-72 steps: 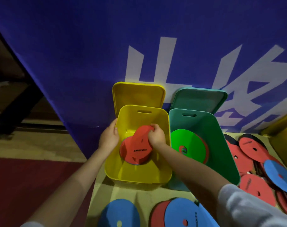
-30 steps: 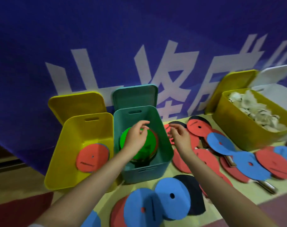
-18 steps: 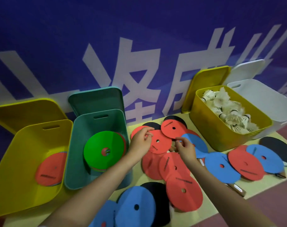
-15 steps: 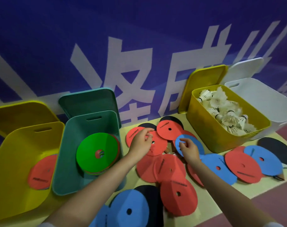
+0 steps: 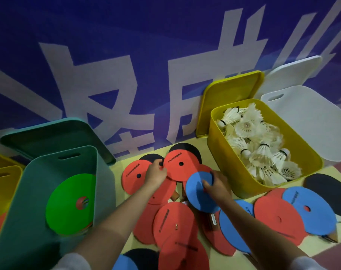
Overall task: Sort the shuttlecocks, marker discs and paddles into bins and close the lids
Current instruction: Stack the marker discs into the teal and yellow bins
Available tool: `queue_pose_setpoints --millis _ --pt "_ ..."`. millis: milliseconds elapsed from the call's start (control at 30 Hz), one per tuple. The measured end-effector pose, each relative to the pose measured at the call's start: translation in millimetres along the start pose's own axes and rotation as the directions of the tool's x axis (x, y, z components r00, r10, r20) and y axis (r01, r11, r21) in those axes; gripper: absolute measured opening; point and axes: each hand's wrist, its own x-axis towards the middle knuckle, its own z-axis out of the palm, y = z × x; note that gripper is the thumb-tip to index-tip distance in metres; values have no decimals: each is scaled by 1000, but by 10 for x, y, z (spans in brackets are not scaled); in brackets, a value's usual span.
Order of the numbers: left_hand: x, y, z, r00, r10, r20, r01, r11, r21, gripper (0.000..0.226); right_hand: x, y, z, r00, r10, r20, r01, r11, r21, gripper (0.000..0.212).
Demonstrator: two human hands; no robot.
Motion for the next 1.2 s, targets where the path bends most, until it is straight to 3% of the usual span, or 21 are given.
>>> queue_pose_setpoints --millis 67,167,367,467,567,633,800,900,1033,1200 --pt "143 16 97 999 -48 17 47 999 12 44 60 27 53 999 7 49 -4 998 -68 77" --pt "320 26 244 992 -117 43 117 993 4 52 118 115 158 1000 -16 10 18 979 -201 88" --pt "474 -49 452 973 -231 -23 230 973 -34 64 193 296 305 998 -7 57 18 981 -195 92" --pt "506 -68 528 971 -232 -57 232 973 -13 68 173 207 209 999 -20 50 30 977 -211 82" --pt "495 -29 575 972 -224 -70 222 974 -42 61 165 117 123 996 9 85 -3 998 -68 78" --pt "450 0 586 974 -210 -90 197 971 -135 57 158 62 72 990 14 144 -18 1000 22 66" --pt "280 2 433 983 -143 -112 92 923 -373 51 25 37 -147 997 -55 62 63 988 -140 29" --pt "167 -8 204 982 -124 -143 47 892 -449 46 -108 9 -283 985 -115 128 111 993 37 17" --pt "-125 -57 -223 965 -17 -261 -108 882 -458 45 -353 -149 -426 978 -203 54 193 969 156 35" --pt "-478 -247 -889 915 87 -394 -272 855 -441 42 -674 -567 -346 973 -220 -73 231 908 348 30"
